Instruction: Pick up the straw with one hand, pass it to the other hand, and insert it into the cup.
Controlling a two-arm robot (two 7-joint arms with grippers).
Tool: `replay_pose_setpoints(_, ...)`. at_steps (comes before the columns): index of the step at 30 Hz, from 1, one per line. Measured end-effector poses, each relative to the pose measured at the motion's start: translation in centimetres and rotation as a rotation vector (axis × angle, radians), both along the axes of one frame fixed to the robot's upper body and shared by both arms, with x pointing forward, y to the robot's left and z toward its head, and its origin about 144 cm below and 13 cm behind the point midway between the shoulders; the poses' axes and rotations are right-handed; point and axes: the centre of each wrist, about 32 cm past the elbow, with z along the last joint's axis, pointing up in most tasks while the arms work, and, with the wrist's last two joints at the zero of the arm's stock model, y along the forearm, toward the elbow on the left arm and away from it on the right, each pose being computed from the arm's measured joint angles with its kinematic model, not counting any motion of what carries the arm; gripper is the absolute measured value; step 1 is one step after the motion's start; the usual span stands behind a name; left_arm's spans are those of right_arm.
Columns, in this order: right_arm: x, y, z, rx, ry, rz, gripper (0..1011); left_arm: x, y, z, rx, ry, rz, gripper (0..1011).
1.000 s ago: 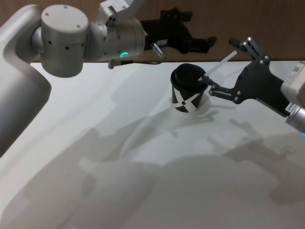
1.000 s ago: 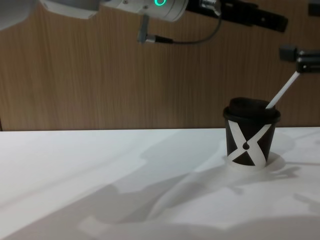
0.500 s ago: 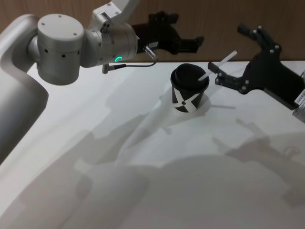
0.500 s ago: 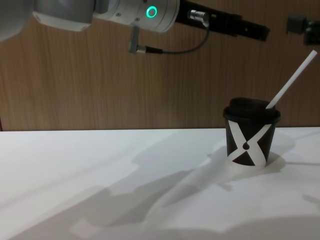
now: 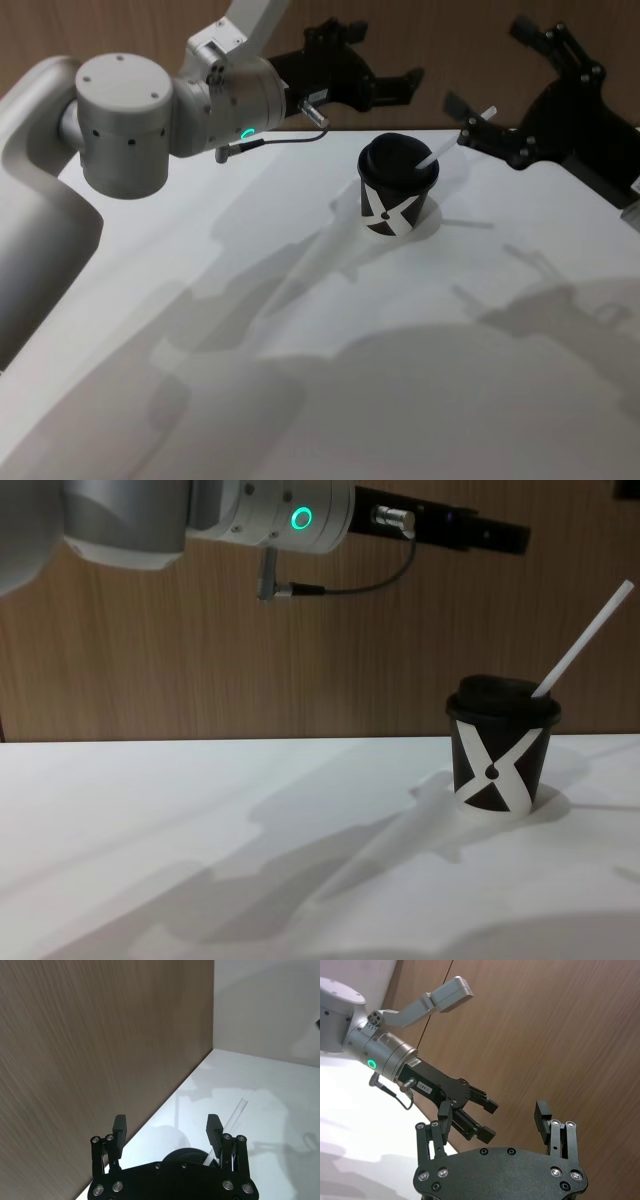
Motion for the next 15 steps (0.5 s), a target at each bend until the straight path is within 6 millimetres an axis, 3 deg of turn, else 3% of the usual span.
replay_pose_setpoints(15,0.3,1.6,1.6,0.059,0.171,0.002,1001,-1.6,0.8,-1.1,-0.067,-0.076,-0.012,1000)
